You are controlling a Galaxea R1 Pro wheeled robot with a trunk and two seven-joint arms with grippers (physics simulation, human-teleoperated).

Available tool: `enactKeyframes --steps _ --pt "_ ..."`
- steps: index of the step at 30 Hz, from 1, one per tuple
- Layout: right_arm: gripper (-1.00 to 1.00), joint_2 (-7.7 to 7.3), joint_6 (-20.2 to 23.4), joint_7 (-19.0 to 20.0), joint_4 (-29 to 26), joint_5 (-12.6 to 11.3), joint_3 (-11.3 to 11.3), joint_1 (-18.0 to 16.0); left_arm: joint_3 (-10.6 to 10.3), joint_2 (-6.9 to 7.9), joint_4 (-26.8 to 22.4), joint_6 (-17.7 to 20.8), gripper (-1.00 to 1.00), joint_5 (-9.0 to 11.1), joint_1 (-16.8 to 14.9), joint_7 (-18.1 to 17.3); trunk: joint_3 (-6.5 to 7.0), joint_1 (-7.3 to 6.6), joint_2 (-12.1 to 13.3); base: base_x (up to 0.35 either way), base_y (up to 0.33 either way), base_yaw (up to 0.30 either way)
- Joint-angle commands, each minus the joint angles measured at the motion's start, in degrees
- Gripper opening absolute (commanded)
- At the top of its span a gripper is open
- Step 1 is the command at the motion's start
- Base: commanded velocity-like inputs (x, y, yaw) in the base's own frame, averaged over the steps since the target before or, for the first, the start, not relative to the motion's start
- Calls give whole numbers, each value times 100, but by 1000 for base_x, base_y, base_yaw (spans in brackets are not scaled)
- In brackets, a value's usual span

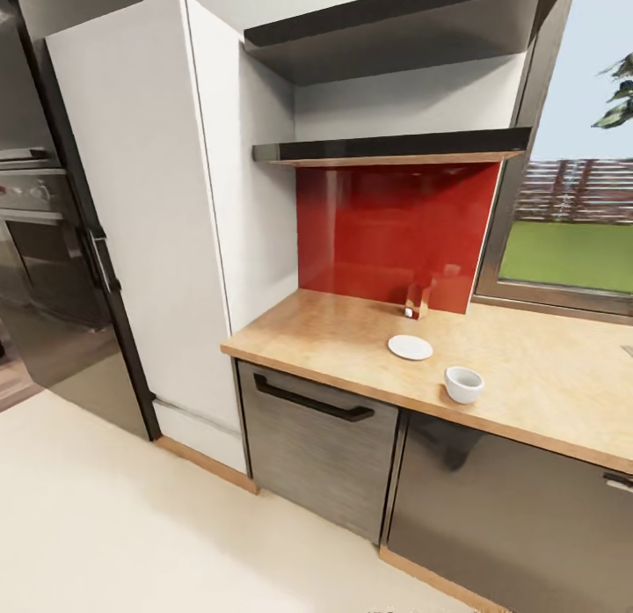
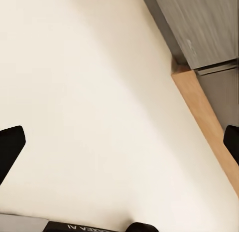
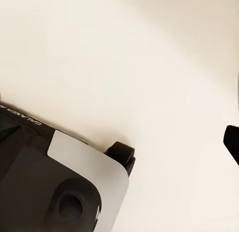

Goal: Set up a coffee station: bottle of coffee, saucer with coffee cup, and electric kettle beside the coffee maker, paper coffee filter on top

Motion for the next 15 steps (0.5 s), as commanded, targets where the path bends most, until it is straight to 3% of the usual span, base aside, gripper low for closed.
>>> enactKeyframes --steps 1,15 --pt "100 3 -35 23 25 -57 50 -11 45 1 7 -20 100 -38 -3 -24 -6 0 -4 1 2 -282" --pt "100 2 -32 17 25 -58 50 -13 45 1 7 -20 100 -38 -3 -18 -6 0 -4 0 0 -282"
